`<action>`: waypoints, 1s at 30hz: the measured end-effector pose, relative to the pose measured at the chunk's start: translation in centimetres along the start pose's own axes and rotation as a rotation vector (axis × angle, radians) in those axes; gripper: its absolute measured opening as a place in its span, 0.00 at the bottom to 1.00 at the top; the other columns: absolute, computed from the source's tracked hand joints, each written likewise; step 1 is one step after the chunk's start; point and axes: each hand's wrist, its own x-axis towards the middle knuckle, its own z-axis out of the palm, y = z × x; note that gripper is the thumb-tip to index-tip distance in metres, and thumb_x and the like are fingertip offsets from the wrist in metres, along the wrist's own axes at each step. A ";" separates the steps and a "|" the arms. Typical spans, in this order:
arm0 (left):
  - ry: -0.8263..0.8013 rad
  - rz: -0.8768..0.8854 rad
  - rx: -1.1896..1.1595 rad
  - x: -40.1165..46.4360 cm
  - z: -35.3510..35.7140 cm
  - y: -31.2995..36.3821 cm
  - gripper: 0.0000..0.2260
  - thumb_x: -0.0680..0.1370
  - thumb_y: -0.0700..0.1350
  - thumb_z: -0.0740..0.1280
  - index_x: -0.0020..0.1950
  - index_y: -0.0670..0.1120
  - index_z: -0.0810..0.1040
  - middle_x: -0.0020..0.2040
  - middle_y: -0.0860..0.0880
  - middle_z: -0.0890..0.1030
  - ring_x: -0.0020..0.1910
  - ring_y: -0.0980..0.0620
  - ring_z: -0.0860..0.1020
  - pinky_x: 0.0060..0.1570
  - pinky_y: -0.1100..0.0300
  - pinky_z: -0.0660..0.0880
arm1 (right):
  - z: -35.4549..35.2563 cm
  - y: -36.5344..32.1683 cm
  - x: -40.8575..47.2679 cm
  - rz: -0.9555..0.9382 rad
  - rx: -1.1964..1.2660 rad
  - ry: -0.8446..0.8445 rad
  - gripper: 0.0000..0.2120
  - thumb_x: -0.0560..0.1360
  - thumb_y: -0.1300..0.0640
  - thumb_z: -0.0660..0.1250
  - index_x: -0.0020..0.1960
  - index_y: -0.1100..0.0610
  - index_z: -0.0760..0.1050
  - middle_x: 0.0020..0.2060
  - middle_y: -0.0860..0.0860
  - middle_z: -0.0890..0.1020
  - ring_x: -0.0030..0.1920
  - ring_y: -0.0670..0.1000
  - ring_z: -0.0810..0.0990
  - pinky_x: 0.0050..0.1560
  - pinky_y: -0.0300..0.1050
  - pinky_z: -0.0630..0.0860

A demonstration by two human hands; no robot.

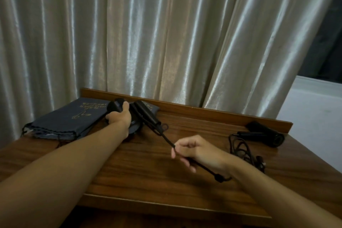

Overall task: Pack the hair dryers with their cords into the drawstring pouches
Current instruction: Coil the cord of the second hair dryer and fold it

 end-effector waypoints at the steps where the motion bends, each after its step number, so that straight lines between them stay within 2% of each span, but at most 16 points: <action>1: -0.014 -0.035 -0.054 0.0 0.1 0.1 0.34 0.78 0.60 0.64 0.76 0.40 0.60 0.69 0.40 0.72 0.63 0.38 0.75 0.63 0.46 0.74 | 0.0 0.8 0.1 0.027 -0.004 -0.013 0.15 0.83 0.51 0.57 0.51 0.59 0.78 0.35 0.55 0.74 0.32 0.49 0.72 0.36 0.35 0.73; 5: -0.158 -0.108 -0.186 -0.1 -0.1 0.9 0.31 0.78 0.60 0.64 0.74 0.43 0.64 0.63 0.41 0.77 0.55 0.38 0.79 0.53 0.45 0.79 | -1.5 3.7 0.3 0.165 0.009 -0.014 0.22 0.81 0.41 0.56 0.45 0.56 0.78 0.32 0.51 0.75 0.31 0.49 0.73 0.41 0.35 0.75; 8: -0.304 -0.116 -0.194 -0.1 -0.7 1.7 0.30 0.78 0.61 0.64 0.72 0.44 0.67 0.58 0.41 0.80 0.49 0.40 0.81 0.42 0.47 0.80 | -2.5 6.3 0.1 0.323 -0.044 -0.075 0.29 0.80 0.33 0.51 0.38 0.54 0.77 0.28 0.51 0.74 0.29 0.49 0.74 0.39 0.39 0.75; 10: -0.435 -0.133 -0.185 0.2 -1.3 2.3 0.28 0.78 0.62 0.63 0.71 0.45 0.70 0.56 0.41 0.82 0.48 0.40 0.83 0.38 0.49 0.80 | -3.0 7.8 0.0 0.435 -0.130 -0.083 0.29 0.79 0.32 0.52 0.35 0.53 0.74 0.26 0.50 0.72 0.26 0.48 0.71 0.37 0.39 0.73; 12: -0.570 -0.121 -0.134 0.6 -2.3 2.9 0.25 0.77 0.63 0.64 0.67 0.47 0.75 0.52 0.41 0.85 0.46 0.42 0.85 0.36 0.51 0.81 | -3.7 8.7 0.1 0.509 -0.189 0.004 0.26 0.79 0.35 0.55 0.34 0.52 0.72 0.26 0.48 0.71 0.24 0.46 0.69 0.33 0.39 0.71; 14: -0.676 -0.085 -0.003 1.2 -3.4 3.5 0.27 0.74 0.63 0.68 0.66 0.47 0.77 0.53 0.42 0.85 0.48 0.43 0.85 0.40 0.52 0.81 | -4.7 8.7 0.5 0.539 -0.270 0.157 0.22 0.81 0.40 0.57 0.37 0.53 0.73 0.28 0.47 0.73 0.26 0.45 0.71 0.34 0.40 0.70; 16: -0.778 -0.041 0.198 1.3 -4.7 4.0 0.33 0.67 0.65 0.73 0.64 0.46 0.77 0.53 0.41 0.84 0.50 0.43 0.84 0.41 0.52 0.81 | -6.1 8.2 1.1 0.527 -0.385 0.337 0.19 0.81 0.42 0.59 0.41 0.54 0.74 0.32 0.48 0.77 0.32 0.46 0.76 0.37 0.41 0.73; 18: -0.848 0.057 0.498 0.9 -5.6 4.6 0.36 0.62 0.68 0.74 0.63 0.48 0.77 0.50 0.43 0.85 0.48 0.43 0.85 0.39 0.54 0.81 | -7.8 7.2 1.6 0.498 -0.416 0.493 0.17 0.80 0.44 0.62 0.41 0.55 0.74 0.32 0.50 0.78 0.31 0.47 0.76 0.36 0.41 0.74; 21: -0.884 0.229 0.937 -0.4 -6.2 4.8 0.33 0.62 0.74 0.70 0.59 0.55 0.78 0.47 0.50 0.86 0.45 0.51 0.85 0.38 0.60 0.79 | -9.7 4.9 2.6 0.441 -0.458 0.628 0.19 0.79 0.44 0.64 0.36 0.56 0.72 0.28 0.50 0.74 0.26 0.47 0.72 0.33 0.42 0.72; 23: -0.904 0.334 1.117 -1.3 -5.6 4.5 0.29 0.65 0.73 0.69 0.57 0.57 0.78 0.50 0.54 0.84 0.46 0.55 0.83 0.41 0.63 0.75 | -9.9 3.1 3.8 0.384 -0.497 0.675 0.21 0.78 0.43 0.65 0.33 0.56 0.69 0.26 0.50 0.71 0.26 0.49 0.69 0.33 0.44 0.71; 26: -0.901 0.426 1.226 -1.9 -4.0 3.2 0.28 0.67 0.69 0.70 0.58 0.52 0.78 0.55 0.51 0.82 0.52 0.54 0.81 0.51 0.58 0.77 | -9.8 0.1 5.0 0.248 -0.477 0.746 0.23 0.78 0.44 0.66 0.31 0.59 0.71 0.23 0.51 0.70 0.25 0.51 0.69 0.33 0.43 0.72; 28: -0.795 0.482 1.237 -1.8 -3.2 2.1 0.33 0.70 0.67 0.70 0.66 0.46 0.74 0.61 0.46 0.79 0.57 0.49 0.79 0.58 0.53 0.76 | -9.9 -2.2 5.1 0.131 -0.382 0.769 0.23 0.79 0.46 0.66 0.33 0.61 0.73 0.20 0.50 0.69 0.22 0.50 0.68 0.30 0.39 0.73; 30: -0.643 0.544 1.229 -1.8 -2.4 1.2 0.35 0.73 0.66 0.68 0.69 0.41 0.70 0.62 0.43 0.77 0.57 0.45 0.78 0.56 0.53 0.76 | -10.0 -4.3 4.8 0.037 -0.196 0.750 0.21 0.80 0.47 0.66 0.35 0.62 0.75 0.20 0.50 0.67 0.19 0.48 0.65 0.22 0.36 0.67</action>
